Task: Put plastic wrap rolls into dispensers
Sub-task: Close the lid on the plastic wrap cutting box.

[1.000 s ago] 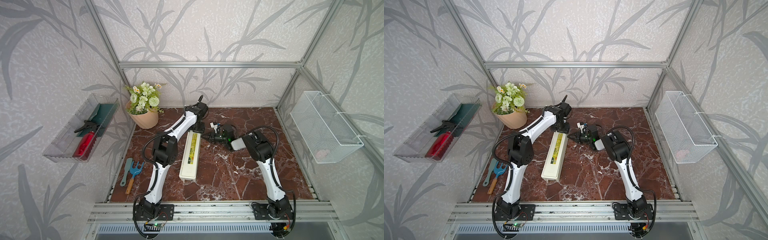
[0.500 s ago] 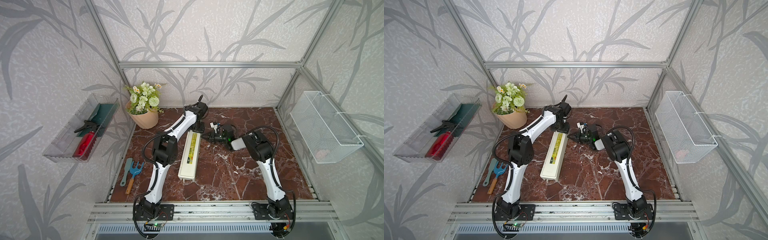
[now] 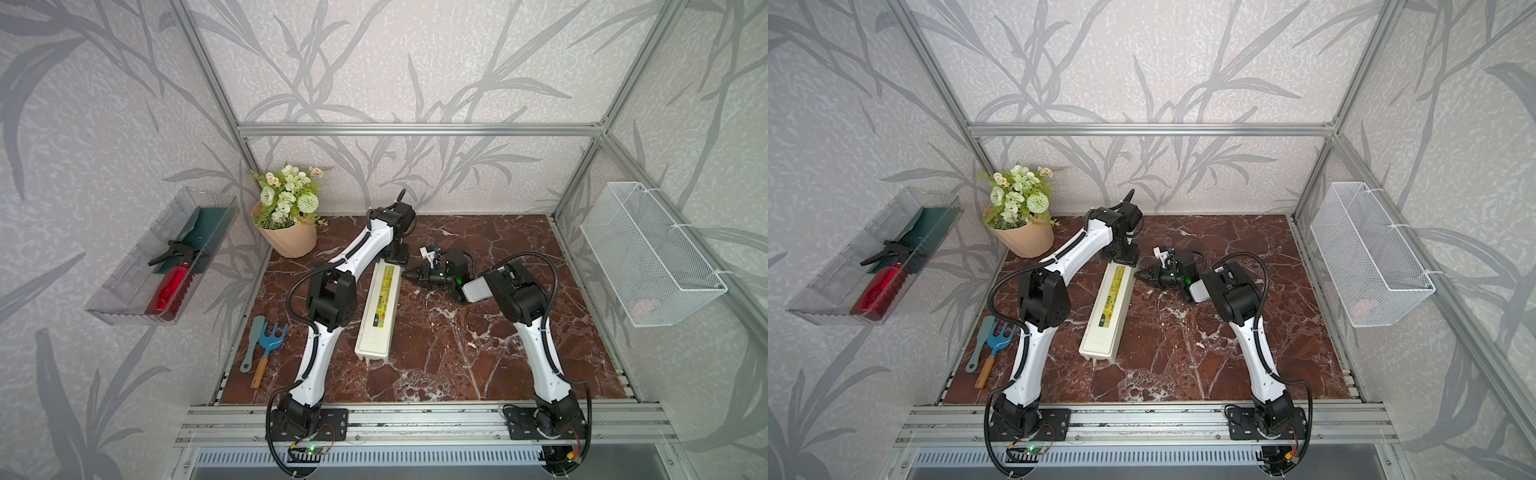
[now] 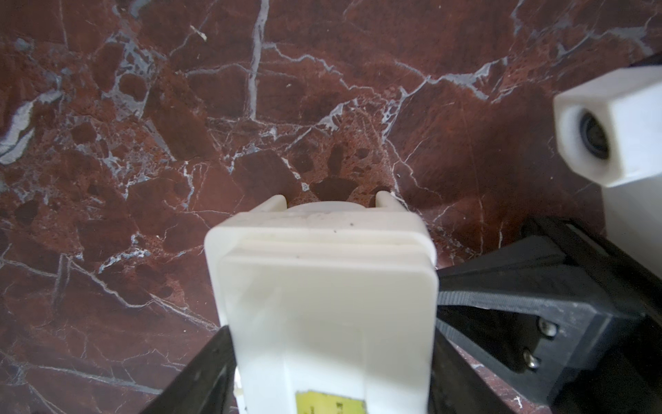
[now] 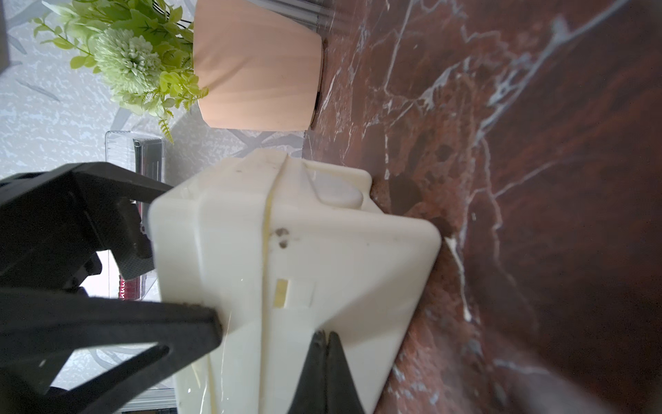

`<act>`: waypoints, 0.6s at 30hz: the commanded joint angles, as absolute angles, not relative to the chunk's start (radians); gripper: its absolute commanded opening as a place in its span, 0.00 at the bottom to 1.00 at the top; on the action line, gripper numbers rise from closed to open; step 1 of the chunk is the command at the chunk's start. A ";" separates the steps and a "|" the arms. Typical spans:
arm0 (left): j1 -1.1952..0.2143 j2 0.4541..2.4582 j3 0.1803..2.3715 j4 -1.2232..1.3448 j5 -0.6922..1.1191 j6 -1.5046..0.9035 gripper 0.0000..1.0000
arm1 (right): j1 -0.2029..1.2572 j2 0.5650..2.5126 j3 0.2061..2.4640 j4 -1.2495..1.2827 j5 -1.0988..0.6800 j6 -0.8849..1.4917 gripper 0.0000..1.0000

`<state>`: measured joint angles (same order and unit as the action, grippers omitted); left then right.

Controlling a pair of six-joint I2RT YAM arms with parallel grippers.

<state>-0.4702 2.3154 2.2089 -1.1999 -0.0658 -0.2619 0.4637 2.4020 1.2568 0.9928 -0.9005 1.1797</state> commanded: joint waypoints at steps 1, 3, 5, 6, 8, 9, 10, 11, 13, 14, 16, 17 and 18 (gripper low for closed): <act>-0.466 2.366 2.223 -1.261 -0.075 -0.230 0.54 | 0.473 2.375 1.233 0.991 -0.924 1.181 0.00; -0.464 2.361 2.239 -1.268 -0.083 -0.229 0.58 | 0.472 2.372 1.233 0.989 -0.926 1.180 0.00; -0.462 2.356 2.255 -1.275 -0.095 -0.229 0.64 | 0.471 2.370 1.232 0.987 -0.924 1.178 0.00; -0.462 2.354 2.260 -1.275 -0.101 -0.228 0.66 | 0.471 2.371 1.229 0.986 -0.924 1.178 0.00; -0.459 2.350 2.277 -1.279 -0.111 -0.226 0.68 | 0.469 2.370 1.227 0.987 -0.924 1.178 0.00; -0.458 2.349 2.284 -1.279 -0.117 -0.229 0.70 | 0.468 2.370 1.225 0.986 -0.923 1.178 0.00; -0.458 2.349 2.295 -1.285 -0.130 -0.230 0.71 | 0.468 2.370 1.225 0.987 -0.923 1.179 0.00; -0.459 2.348 2.303 -1.293 -0.138 -0.230 0.72 | 0.468 2.369 1.223 0.987 -0.923 1.178 0.00; -0.455 2.337 2.307 -1.293 -0.157 -0.232 0.73 | 0.466 2.368 1.223 0.981 -0.922 1.175 0.00; -0.453 2.331 2.306 -1.291 -0.163 -0.232 0.74 | 0.466 2.368 1.223 0.979 -0.922 1.174 0.00; -0.447 2.316 2.301 -1.285 -0.172 -0.232 0.75 | 0.465 2.369 1.222 0.979 -0.921 1.173 0.00; -0.443 2.307 2.297 -1.281 -0.168 -0.232 0.75 | 0.465 2.366 1.221 0.980 -0.921 1.173 0.00; -0.437 2.299 2.291 -1.270 -0.147 -0.231 0.76 | 0.465 2.366 1.220 0.978 -0.919 1.174 0.00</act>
<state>-0.4564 2.3394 2.2658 -1.2469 -0.0952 -0.2615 0.4637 2.3943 1.2404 0.9989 -0.9104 1.1820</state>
